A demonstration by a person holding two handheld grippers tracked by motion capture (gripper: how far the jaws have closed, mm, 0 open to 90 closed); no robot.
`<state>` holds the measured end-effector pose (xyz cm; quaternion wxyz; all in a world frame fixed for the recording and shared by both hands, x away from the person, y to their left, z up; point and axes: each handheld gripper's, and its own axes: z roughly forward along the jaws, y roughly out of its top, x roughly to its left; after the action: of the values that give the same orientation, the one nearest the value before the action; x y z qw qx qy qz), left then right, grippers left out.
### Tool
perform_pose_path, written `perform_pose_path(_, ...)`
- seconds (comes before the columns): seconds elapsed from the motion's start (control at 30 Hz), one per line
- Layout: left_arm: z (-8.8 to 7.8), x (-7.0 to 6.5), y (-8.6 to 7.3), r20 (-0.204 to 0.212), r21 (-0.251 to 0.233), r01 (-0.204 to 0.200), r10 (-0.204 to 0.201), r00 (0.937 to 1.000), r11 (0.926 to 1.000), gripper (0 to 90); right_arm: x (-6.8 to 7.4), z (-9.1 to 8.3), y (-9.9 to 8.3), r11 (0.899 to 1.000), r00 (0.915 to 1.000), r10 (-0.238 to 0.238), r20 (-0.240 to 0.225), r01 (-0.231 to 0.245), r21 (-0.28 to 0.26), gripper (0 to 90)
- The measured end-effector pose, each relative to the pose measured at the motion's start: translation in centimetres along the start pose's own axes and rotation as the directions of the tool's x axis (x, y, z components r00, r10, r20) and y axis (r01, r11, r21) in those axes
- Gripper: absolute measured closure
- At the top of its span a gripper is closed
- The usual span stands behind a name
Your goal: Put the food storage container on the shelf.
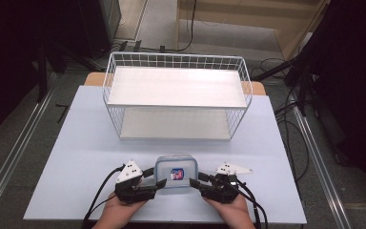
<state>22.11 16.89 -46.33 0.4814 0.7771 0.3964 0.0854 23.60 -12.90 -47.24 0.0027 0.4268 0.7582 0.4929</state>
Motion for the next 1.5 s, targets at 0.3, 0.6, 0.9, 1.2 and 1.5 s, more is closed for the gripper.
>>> perform_pose_path(0.3, 0.1, -0.2, -0.1, -0.005, -0.006, -0.024, 0.024, 0.9997, 0.9997, 41.7, -0.2, 0.3, 0.8, 0.999, 0.9998, 0.017, -0.005, -0.017, -0.031, 42.9)
perform_pose_path(0.6, 0.1, -0.1, -0.1, 0.000, -0.004, -0.023, 0.023, 0.9997, 0.9997, 42.1, -0.4, 0.8, 1.0, 0.999, 0.9994, 0.027, -0.021, -0.028, -0.036, 44.6)
perform_pose_path(0.9, 0.1, -0.1, -0.1, -0.001, -0.003, -0.022, 0.022, 0.9998, 0.9998, 42.0, -0.2, 1.1, 0.9, 0.999, 0.9993, 0.029, -0.024, -0.030, -0.027, 43.0)
perform_pose_path(1.2, -0.1, 0.3, -0.1, 0.030, -0.012, 0.025, -0.025, 0.9992, 0.9996, 45.6, -0.1, 0.1, 0.3, 0.998, 0.9982, 0.033, -0.050, -0.035, -0.043, 50.6)
perform_pose_path(1.5, -0.4, 0.1, -0.1, 0.007, -0.049, 0.013, -0.012, 0.9999, 0.9987, 46.1, 0.5, 0.0, 0.4, 0.995, 0.9996, -0.012, -0.025, 0.009, -0.102, 51.2)
